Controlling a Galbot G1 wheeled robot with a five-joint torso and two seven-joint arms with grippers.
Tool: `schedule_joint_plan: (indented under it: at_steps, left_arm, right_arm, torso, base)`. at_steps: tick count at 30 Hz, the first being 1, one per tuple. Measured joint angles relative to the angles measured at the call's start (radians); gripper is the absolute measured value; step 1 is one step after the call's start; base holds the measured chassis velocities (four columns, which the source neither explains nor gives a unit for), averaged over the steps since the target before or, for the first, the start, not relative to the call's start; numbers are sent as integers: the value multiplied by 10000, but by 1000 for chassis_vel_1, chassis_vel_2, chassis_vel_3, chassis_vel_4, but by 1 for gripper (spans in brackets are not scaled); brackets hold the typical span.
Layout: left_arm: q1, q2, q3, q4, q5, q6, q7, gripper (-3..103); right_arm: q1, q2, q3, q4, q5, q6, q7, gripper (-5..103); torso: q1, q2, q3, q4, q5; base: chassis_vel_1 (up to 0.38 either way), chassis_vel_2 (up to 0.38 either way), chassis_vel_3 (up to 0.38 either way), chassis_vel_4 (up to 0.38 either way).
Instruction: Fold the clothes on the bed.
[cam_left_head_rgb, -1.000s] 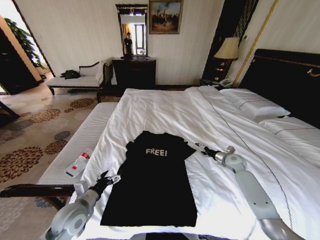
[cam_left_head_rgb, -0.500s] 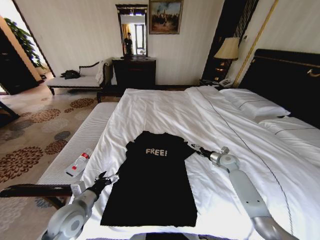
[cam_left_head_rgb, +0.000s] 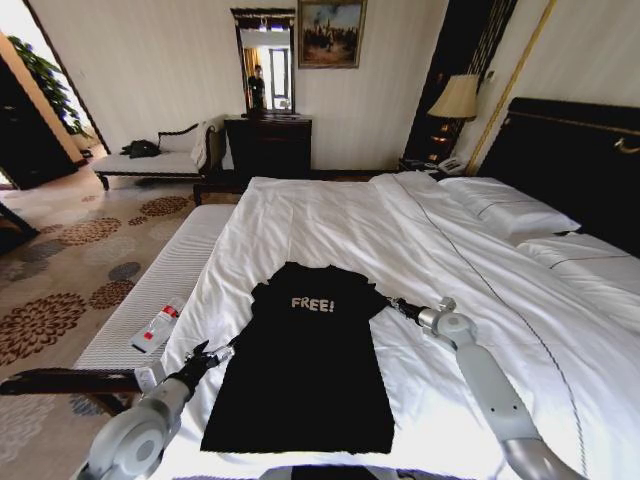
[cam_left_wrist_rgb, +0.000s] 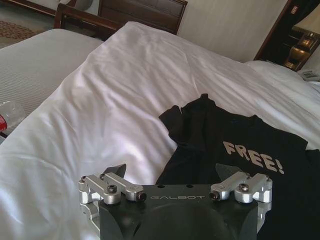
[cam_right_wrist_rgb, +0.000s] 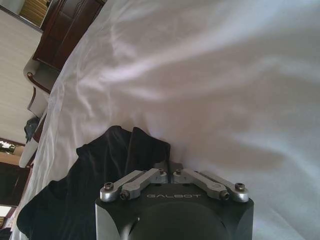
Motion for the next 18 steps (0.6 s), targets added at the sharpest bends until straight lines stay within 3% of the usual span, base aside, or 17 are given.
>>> schedule_joint_plan:
  at_steps: [12, 18]
  left_arm:
    - [157, -105, -203, -88, 4, 0, 33, 100]
    - [127, -189, -219, -95, -1, 0, 63, 100]
  right_arm:
    - [-98, 26, 141, 148, -49, 33, 1, 0]
    - [-230, -340, 533, 354, 18, 46, 20, 0]
  torso:
    - [0, 0, 0, 1, 1]
    - [0, 0, 0, -1, 0]
  base:
    - [0, 0, 0, 0]
    - [0, 0, 0, 0]
